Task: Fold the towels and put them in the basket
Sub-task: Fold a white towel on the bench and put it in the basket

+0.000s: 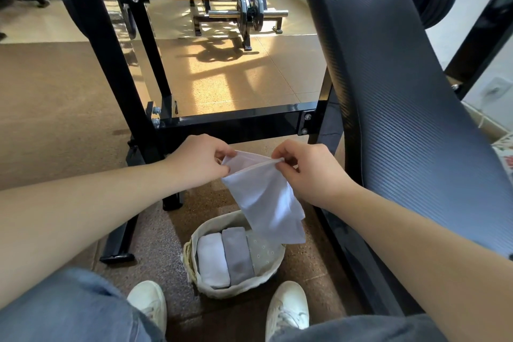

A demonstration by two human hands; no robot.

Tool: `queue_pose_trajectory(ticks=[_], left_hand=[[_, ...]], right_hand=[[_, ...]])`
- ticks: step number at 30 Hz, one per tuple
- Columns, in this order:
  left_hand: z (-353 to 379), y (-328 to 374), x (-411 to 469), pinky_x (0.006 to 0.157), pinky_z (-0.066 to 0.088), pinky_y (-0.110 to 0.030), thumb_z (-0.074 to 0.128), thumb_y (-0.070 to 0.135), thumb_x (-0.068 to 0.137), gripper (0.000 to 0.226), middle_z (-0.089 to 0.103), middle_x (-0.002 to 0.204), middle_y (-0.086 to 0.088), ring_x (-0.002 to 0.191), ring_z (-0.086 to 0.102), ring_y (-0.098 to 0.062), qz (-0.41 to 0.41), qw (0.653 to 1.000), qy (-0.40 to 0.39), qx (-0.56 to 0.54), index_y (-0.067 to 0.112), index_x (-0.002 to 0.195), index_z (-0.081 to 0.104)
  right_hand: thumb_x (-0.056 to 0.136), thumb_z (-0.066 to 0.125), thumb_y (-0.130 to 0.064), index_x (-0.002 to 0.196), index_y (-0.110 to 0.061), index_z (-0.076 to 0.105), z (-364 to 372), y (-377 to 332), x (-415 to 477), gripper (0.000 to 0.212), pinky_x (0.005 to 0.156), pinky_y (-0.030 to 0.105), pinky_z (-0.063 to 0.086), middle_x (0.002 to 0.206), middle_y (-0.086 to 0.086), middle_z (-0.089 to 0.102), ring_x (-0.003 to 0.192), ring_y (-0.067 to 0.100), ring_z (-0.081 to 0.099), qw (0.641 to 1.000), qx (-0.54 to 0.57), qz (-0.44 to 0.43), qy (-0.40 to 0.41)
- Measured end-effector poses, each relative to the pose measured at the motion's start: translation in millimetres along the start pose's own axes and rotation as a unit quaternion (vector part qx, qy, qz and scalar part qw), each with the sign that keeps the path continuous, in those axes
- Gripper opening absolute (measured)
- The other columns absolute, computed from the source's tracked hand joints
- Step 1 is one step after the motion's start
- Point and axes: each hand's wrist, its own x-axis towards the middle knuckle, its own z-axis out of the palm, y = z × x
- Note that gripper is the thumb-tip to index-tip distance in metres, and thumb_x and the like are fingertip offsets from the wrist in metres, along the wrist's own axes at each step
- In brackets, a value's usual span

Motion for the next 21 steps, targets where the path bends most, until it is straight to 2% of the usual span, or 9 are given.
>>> queue_pose_trajectory(ticks=[2, 5, 8, 10, 12, 15, 21], left_hand=[[3.0, 0.9, 2.6, 0.081, 0.051, -0.023, 0.077, 0.021, 0.083, 0.035, 0.074, 0.11, 0.008, 0.091, 0.063, -0.004, -0.018, 0.999, -0.018, 0.027, 0.025, 0.118, 0.076], [5.2, -0.8, 4.8, 0.073, 0.05, -0.021, 0.075, 0.026, 0.086, 0.016, 0.076, 0.095, 0.007, 0.086, 0.063, -0.004, -0.052, 0.998, -0.022, 0.036, 0.024, 0.1, 0.082], [2.5, -2.3, 4.0, 0.07, 0.051, -0.023, 0.074, 0.026, 0.085, 0.01, 0.073, 0.085, 0.011, 0.08, 0.064, -0.004, -0.082, 0.997, 0.0, 0.005, 0.025, 0.089, 0.083], [-0.7, -0.3, 2.4, 0.066, 0.052, -0.021, 0.073, 0.024, 0.084, 0.01, 0.074, 0.074, 0.011, 0.068, 0.068, -0.005, -0.094, 0.995, 0.016, -0.032, 0.029, 0.079, 0.08], [-2.9, 2.6, 0.7, 0.064, 0.056, -0.023, 0.07, 0.023, 0.083, 0.013, 0.074, 0.065, 0.011, 0.06, 0.07, -0.004, -0.096, 0.993, 0.022, -0.059, 0.029, 0.076, 0.078], [-5.4, 5.4, -1.7, 0.059, 0.052, -0.022, 0.067, 0.021, 0.083, 0.014, 0.072, 0.062, 0.016, 0.057, 0.071, -0.004, -0.099, 0.992, 0.03, -0.068, 0.029, 0.076, 0.076], [-14.8, 5.8, -2.5, 0.06, 0.049, -0.022, 0.066, 0.019, 0.081, 0.012, 0.071, 0.057, 0.009, 0.059, 0.07, 0.0, -0.102, 0.993, 0.03, -0.049, 0.029, 0.078, 0.073]], right_hand=[[0.097, 0.062, -0.013, 0.113, -0.021, 0.069, 0.8, -1.5, 0.1, 0.019, 0.077, 0.022, 0.054, 0.095, -0.007, 0.071, 0.086, 0.01, 0.065, 1.0, -0.009, -0.009, -0.001], [0.096, 0.062, -0.012, 0.111, -0.02, 0.07, 1.1, -2.5, 0.0, 0.018, 0.077, 0.024, 0.054, 0.093, -0.006, 0.071, 0.084, 0.01, 0.064, 1.0, -0.023, -0.017, -0.002], [0.096, 0.062, -0.012, 0.109, -0.02, 0.069, 1.3, -0.3, -0.2, 0.017, 0.066, 0.012, 0.045, 0.085, -0.01, 0.064, 0.073, 0.001, 0.056, 0.999, -0.036, -0.009, -0.007], [0.096, 0.061, -0.013, 0.108, -0.02, 0.068, 2.5, 2.0, -0.4, 0.017, 0.062, 0.008, 0.037, 0.082, -0.011, 0.061, 0.071, 0.0, 0.053, 0.999, -0.049, 0.0, -0.016], [0.096, 0.059, -0.013, 0.108, -0.02, 0.067, 3.8, 3.5, -0.4, 0.016, 0.062, 0.012, 0.04, 0.085, -0.008, 0.063, 0.075, 0.009, 0.057, 0.998, -0.053, 0.01, -0.026], [0.097, 0.057, -0.014, 0.109, -0.02, 0.066, 5.5, 3.7, -0.3, 0.016, 0.07, 0.03, 0.051, 0.092, -0.001, 0.069, 0.084, 0.018, 0.061, 0.997, -0.064, 0.021, -0.042], [0.098, 0.052, -0.014, 0.113, -0.019, 0.064, 5.7, 2.2, 1.9, 0.019, 0.077, 0.038, 0.054, 0.099, 0.006, 0.071, 0.093, 0.025, 0.06, 0.992, -0.1, 0.044, -0.07]])
